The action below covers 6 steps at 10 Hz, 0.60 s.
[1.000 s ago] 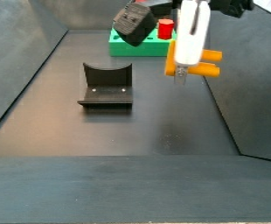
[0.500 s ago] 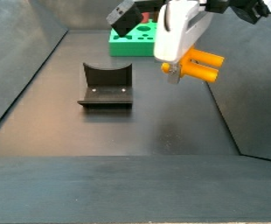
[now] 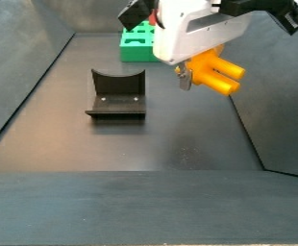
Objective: Pick up the 3 prong object. Move up. Rotate the 3 prong object. Place the 3 prong object on the fixture. Regrasp the 3 prong object. Move to above the board. Insert the 3 prong object.
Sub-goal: Rotate the 3 prong object.
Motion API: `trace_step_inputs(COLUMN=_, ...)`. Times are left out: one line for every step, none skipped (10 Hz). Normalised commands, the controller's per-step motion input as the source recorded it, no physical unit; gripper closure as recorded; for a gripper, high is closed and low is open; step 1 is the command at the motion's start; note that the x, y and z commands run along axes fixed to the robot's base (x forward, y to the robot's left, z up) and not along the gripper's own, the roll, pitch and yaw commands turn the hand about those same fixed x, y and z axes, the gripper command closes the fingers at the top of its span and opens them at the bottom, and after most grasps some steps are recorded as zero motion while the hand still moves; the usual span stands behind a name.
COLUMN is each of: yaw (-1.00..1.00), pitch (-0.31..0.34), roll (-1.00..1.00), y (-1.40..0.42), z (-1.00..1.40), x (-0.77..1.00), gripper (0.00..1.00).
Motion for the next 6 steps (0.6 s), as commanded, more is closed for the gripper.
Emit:
trace_step_inputs(yaw=-1.00, pitch=-0.025, roll=0.00, y=0.01, z=-0.02, x=0.00, gripper=1.00)
trace_step_inputs(yaw=-1.00, pitch=-0.026, roll=0.00, y=0.01, z=-0.02, x=0.00, gripper=1.00)
trace_step_inputs(yaw=-1.00, pitch=-0.031, roll=0.00, y=0.01, z=-0.02, x=0.00, gripper=1.00)
trace_step_inputs(yaw=-1.00, pitch=-0.033, roll=0.00, y=0.01, z=-0.02, x=0.00, gripper=1.00)
trace_step_inputs(yaw=-1.00, pitch=-0.039, roll=0.00, y=0.01, z=-0.02, x=0.00, gripper=1.00)
trace_step_inputs(yaw=-1.00, pitch=-0.045, roll=0.00, y=0.01, z=-0.02, x=0.00, gripper=1.00)
